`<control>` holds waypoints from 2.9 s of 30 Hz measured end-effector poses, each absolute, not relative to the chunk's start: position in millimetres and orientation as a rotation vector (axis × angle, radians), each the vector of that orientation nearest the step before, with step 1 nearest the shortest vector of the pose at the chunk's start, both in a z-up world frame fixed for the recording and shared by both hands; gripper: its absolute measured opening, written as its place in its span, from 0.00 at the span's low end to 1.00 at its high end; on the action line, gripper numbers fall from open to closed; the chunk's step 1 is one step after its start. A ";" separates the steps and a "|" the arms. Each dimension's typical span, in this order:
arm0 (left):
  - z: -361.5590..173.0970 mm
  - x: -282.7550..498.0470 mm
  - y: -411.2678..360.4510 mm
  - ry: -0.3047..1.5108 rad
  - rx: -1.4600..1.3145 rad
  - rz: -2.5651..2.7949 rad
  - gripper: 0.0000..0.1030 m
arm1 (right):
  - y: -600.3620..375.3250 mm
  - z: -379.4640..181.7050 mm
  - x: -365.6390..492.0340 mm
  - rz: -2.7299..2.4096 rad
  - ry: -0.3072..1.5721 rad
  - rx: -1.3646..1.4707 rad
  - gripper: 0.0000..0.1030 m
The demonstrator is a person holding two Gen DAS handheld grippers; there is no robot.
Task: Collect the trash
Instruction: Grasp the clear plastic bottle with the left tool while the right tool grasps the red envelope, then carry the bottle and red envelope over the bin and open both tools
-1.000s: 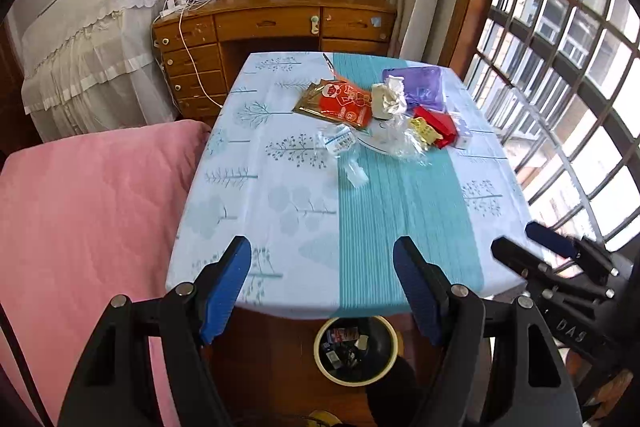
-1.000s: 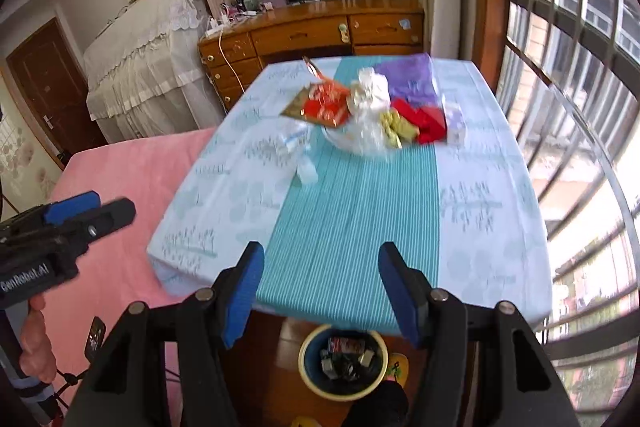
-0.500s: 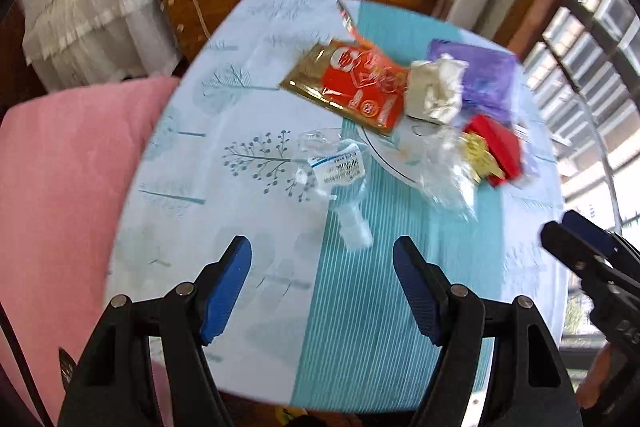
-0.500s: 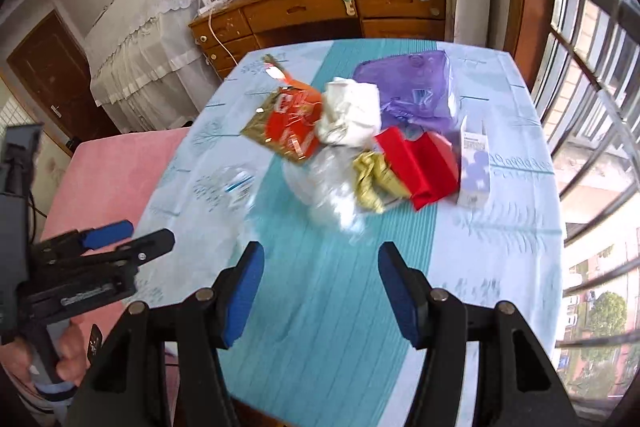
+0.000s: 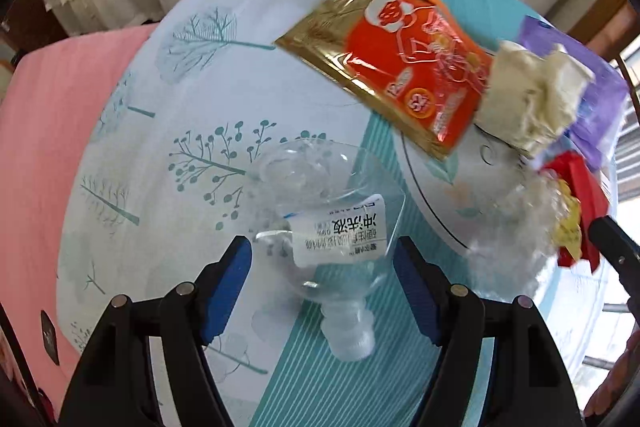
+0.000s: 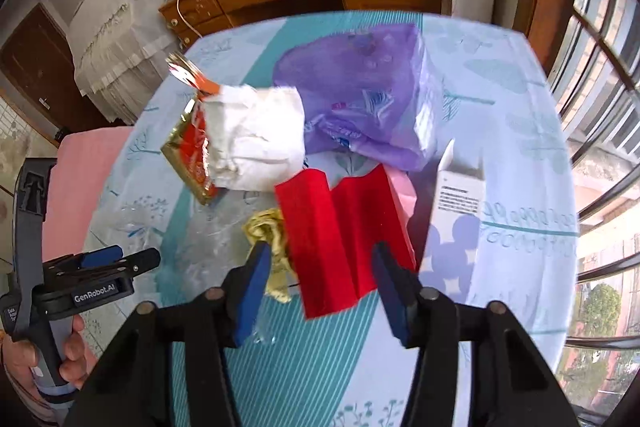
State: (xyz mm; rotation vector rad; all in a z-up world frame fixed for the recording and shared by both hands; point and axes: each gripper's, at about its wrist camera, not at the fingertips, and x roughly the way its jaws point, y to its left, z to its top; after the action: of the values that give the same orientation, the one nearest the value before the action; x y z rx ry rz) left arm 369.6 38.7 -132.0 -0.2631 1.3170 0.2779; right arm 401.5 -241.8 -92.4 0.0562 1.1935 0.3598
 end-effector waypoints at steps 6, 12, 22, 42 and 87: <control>-149.2 377.0 44.9 1.349 -0.272 0.313 0.62 | -234.0 -107.0 409.6 0.435 1.213 0.070 0.33; -149.7 373.9 44.2 1.329 -0.285 0.327 0.55 | -230.5 -105.7 407.3 0.458 1.212 0.059 0.08; -121.5 345.8 37.6 1.262 -0.306 0.235 0.28 | -232.5 -73.1 390.4 0.474 1.133 0.092 0.07; -26.4 211.7 57.3 1.079 -0.337 -0.119 0.27 | -170.7 -3.7 242.2 0.436 1.011 0.106 0.06; -183.0 28.8 -9.2 1.291 -0.127 -0.273 0.27 | -156.2 -147.9 18.2 0.287 1.261 0.155 0.07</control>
State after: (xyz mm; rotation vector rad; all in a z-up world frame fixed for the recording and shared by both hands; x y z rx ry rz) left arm 28.8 -9.2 -183.0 -0.1274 1.2910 -0.2726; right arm 18.2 -156.2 -147.9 0.1552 1.2615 0.2866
